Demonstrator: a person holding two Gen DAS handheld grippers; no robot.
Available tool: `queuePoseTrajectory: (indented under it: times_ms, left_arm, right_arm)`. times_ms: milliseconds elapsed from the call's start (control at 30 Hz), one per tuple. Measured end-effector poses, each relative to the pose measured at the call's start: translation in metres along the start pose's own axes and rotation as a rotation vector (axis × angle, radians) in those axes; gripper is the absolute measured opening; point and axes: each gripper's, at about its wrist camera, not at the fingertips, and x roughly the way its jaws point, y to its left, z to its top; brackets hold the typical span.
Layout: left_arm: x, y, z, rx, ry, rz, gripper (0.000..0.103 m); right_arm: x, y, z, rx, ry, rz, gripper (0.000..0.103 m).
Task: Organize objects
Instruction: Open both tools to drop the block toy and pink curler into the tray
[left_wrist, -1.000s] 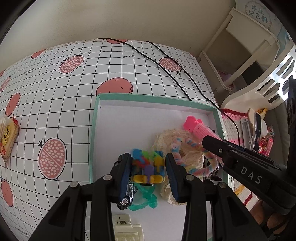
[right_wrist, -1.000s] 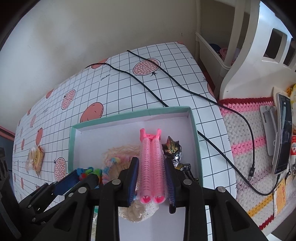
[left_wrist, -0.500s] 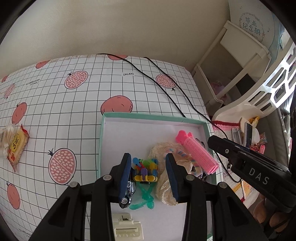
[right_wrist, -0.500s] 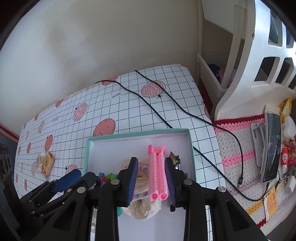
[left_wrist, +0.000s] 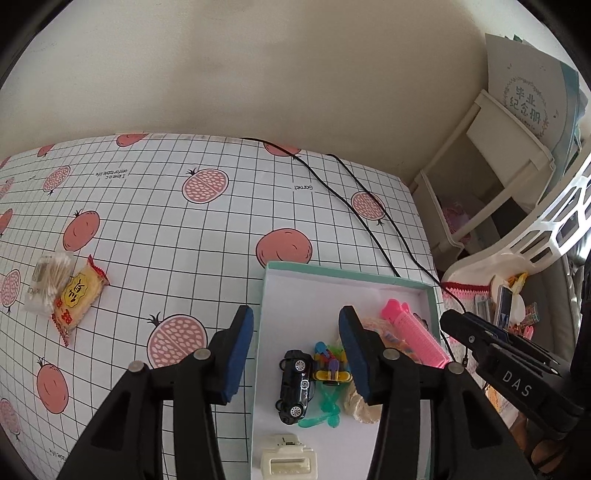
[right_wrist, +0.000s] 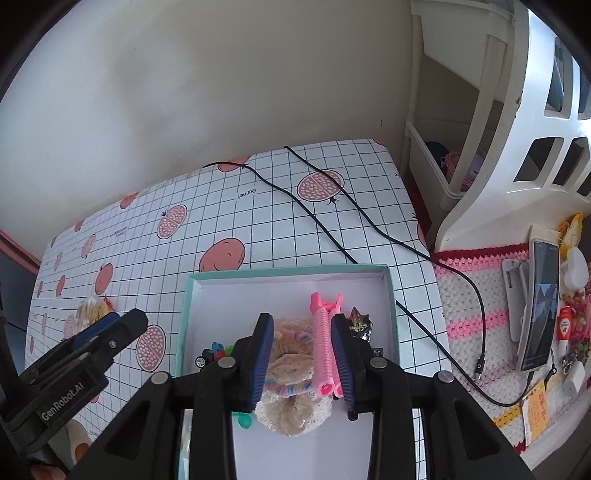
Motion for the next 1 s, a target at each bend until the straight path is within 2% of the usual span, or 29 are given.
queuePoseTrajectory:
  times_ms: [33, 200, 267, 300, 467, 533, 767, 867, 1000]
  left_arm:
    - [-0.001, 0.002, 0.001, -0.008, -0.005, 0.006, 0.061]
    - [-0.004, 0.012, 0.003, -0.028, -0.021, 0.046, 0.065]
    - [-0.005, 0.016, 0.003, -0.042, -0.024, 0.056, 0.07]
    - [-0.005, 0.019, 0.004, -0.05, -0.026, 0.06, 0.077]
    - [-0.007, 0.027, 0.005, -0.074, -0.044, 0.081, 0.082]
    - [-0.008, 0.031, 0.005, -0.079, -0.05, 0.091, 0.089]
    - [-0.008, 0.041, 0.006, -0.11, -0.061, 0.102, 0.089]
    - [-0.008, 0.042, 0.006, -0.113, -0.063, 0.106, 0.09]
    - [-0.009, 0.042, 0.006, -0.111, -0.076, 0.115, 0.099]
  right_arm:
    - [0.0, 0.0, 0.0, -0.001, 0.0, 0.004, 0.043]
    - [0.002, 0.003, 0.0, -0.006, 0.002, 0.011, 0.057]
    - [0.002, 0.004, -0.001, -0.009, 0.002, 0.013, 0.061]
    - [0.002, 0.005, -0.001, -0.01, 0.0, 0.017, 0.063]
    - [0.005, 0.007, -0.002, -0.014, 0.003, 0.029, 0.074]
    - [0.005, 0.007, -0.002, -0.013, 0.001, 0.033, 0.08]
    - [0.003, 0.009, -0.002, -0.019, -0.014, 0.041, 0.1]
    - [0.004, 0.008, -0.002, -0.011, -0.018, 0.044, 0.103]
    - [0.004, 0.007, -0.002, -0.008, -0.022, 0.042, 0.103]
